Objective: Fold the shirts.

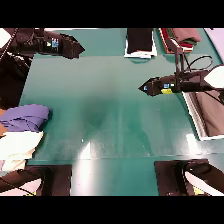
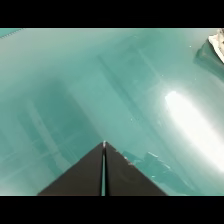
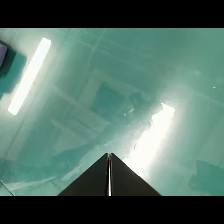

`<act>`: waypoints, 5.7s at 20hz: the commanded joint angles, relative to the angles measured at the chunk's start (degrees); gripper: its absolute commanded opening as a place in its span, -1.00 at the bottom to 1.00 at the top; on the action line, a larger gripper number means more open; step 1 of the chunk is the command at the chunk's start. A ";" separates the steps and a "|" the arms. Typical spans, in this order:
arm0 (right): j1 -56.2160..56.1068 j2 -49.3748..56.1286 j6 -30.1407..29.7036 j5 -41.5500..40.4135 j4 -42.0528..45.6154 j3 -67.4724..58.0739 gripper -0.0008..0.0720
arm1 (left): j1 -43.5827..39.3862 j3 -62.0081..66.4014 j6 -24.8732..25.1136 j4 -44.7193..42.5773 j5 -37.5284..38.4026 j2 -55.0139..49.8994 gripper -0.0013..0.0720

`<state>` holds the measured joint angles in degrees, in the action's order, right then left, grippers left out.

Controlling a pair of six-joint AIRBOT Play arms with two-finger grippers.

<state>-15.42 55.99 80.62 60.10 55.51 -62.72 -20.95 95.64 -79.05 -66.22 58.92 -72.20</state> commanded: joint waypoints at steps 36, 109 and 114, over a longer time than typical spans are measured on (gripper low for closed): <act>-0.11 -0.11 0.07 -1.22 -0.04 -0.02 -0.92 | 38.60 -45.24 -4.09 -24.72 2.10 7.04 0.11; 17.99 3.93 1.90 6.51 9.94 19.54 -0.92 | 11.39 -19.82 7.13 12.13 0.81 -24.59 0.59; 17.99 3.89 1.90 7.21 9.51 19.50 -0.92 | 10.82 -19.82 7.06 12.59 1.33 -24.57 0.01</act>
<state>2.61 59.94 82.50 66.63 65.54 -43.16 -9.72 75.83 -72.23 -53.95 60.01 -96.68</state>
